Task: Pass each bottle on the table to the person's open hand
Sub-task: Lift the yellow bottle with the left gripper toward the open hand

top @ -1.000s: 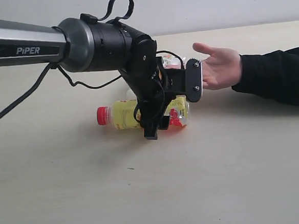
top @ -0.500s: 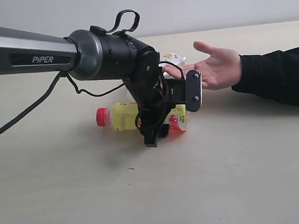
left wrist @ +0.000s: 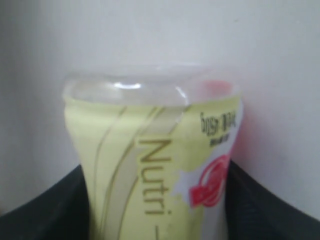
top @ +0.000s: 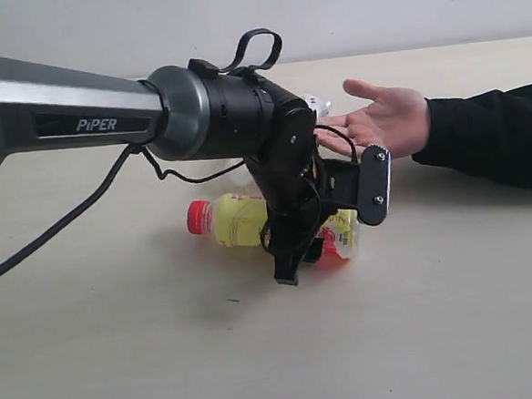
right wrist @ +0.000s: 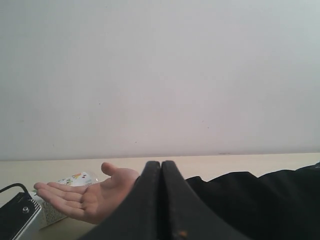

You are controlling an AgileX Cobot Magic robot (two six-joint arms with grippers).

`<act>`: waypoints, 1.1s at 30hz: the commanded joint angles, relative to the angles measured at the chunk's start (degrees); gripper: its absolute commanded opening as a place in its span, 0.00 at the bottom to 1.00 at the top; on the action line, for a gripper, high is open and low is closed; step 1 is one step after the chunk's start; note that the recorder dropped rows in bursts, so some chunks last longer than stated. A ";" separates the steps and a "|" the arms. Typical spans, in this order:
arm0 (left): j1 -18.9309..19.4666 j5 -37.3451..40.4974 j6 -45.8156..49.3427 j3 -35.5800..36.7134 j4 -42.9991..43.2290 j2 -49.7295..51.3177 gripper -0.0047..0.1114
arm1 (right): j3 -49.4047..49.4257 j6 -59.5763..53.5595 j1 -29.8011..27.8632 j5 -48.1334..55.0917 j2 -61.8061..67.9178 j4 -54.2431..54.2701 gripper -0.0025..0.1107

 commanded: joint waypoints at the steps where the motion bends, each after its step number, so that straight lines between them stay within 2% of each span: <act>1: -2.72 6.13 -0.45 0.12 4.72 -2.09 0.04 | 0.26 -0.19 -0.28 -0.82 -0.32 0.06 0.02; 5: -5.19 13.12 0.05 0.12 15.22 -4.88 0.04 | 0.26 -0.19 -0.28 -0.82 -0.32 0.06 0.02; 8: -6.64 15.58 0.05 0.12 22.19 -7.08 0.04 | 0.26 -0.19 -0.28 -0.82 -0.32 0.06 0.02; 15: -8.68 9.03 4.06 -0.65 35.13 -11.14 0.04 | 0.26 -0.19 -0.28 -0.82 -0.32 0.06 0.02; 16: -8.68 7.73 6.49 -0.94 33.91 -11.27 0.04 | 0.26 -0.19 -0.28 -0.82 -0.32 0.06 0.02; 18: -8.43 6.56 18.73 -1.69 27.24 -11.26 0.04 | 0.26 -0.19 -0.28 -0.82 -0.32 0.06 0.02; 21: -6.97 6.46 33.37 -4.83 12.54 -10.50 0.04 | 0.26 -0.19 -0.28 -0.82 -0.32 0.06 0.02; 24: -5.77 6.40 41.83 -9.86 9.86 -8.54 0.04 | 0.26 -0.19 -0.28 -0.82 -0.32 0.06 0.02; 29: -5.77 6.85 51.53 -20.51 3.08 -2.69 0.04 | 0.26 -0.19 -0.28 -0.82 -0.32 0.06 0.02; 33: -4.71 7.11 52.31 -27.94 -0.41 3.85 0.04 | 0.26 -0.19 -0.28 -0.82 -0.32 0.06 0.02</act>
